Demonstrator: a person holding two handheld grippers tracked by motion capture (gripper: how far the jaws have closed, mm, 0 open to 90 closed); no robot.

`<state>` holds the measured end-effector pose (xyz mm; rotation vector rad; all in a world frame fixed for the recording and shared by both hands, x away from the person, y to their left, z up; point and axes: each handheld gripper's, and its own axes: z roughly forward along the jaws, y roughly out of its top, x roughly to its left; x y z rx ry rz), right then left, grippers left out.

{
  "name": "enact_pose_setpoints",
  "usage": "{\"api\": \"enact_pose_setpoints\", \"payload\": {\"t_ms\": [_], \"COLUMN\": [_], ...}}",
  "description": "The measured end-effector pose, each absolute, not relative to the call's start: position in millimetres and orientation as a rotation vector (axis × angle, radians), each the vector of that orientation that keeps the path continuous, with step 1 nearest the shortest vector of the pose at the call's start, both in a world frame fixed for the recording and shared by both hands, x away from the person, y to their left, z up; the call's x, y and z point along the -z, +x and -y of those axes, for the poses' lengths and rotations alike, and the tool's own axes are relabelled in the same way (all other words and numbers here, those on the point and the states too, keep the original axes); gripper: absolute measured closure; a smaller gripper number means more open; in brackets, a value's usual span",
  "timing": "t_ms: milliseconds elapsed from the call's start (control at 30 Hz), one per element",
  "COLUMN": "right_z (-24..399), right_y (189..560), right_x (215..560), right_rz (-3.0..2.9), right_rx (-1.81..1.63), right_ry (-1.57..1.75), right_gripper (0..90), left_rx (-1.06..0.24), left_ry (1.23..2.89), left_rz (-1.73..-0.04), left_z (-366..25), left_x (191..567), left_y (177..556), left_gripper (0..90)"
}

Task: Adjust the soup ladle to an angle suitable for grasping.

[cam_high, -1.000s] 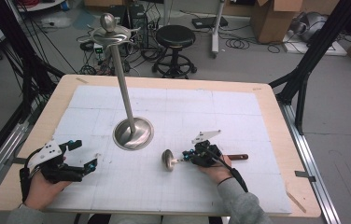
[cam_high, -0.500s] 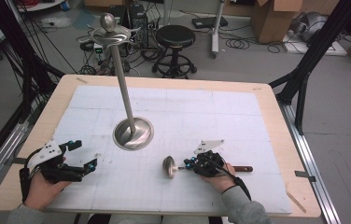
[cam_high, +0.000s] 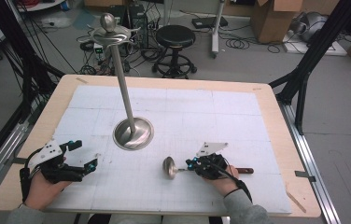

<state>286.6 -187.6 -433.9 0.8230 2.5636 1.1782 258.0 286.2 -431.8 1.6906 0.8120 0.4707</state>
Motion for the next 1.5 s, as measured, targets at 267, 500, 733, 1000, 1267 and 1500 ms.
{"api": "enact_pose_setpoints", "payload": {"t_ms": [267, 500, 733, 1000, 1267, 1500], "right_z": [203, 219, 224, 225, 228, 235], "right_y": [264, 254, 253, 255, 261, 268], "right_x": [426, 429, 436, 439, 440, 441], "right_rz": [-2.547, -2.545, -2.575, -2.579, -2.547, -2.513], "right_rx": [-1.233, -1.186, -1.112, -1.065, -1.057, -1.053], "right_ry": [0.824, 0.897, 0.957, 0.978, 0.98, 1.023], "right_gripper": [90.0, 90.0, 90.0, 90.0, 90.0, 90.0], "left_rx": [-0.474, -0.468, -0.476, -0.475, -0.473, -0.475], "left_ry": [1.693, 1.695, 1.691, 1.693, 1.695, 1.701], "left_rz": [-0.808, -0.808, -0.808, -0.811, -0.809, -0.811], "left_z": [-285, -285, -284, -284, -284, -284], "left_x": [432, 432, 431, 431, 431, 432], "left_y": [258, 259, 258, 258, 259, 259], "left_gripper": [1.7, 1.7, 1.8, 1.7, 1.7, 1.7]}}
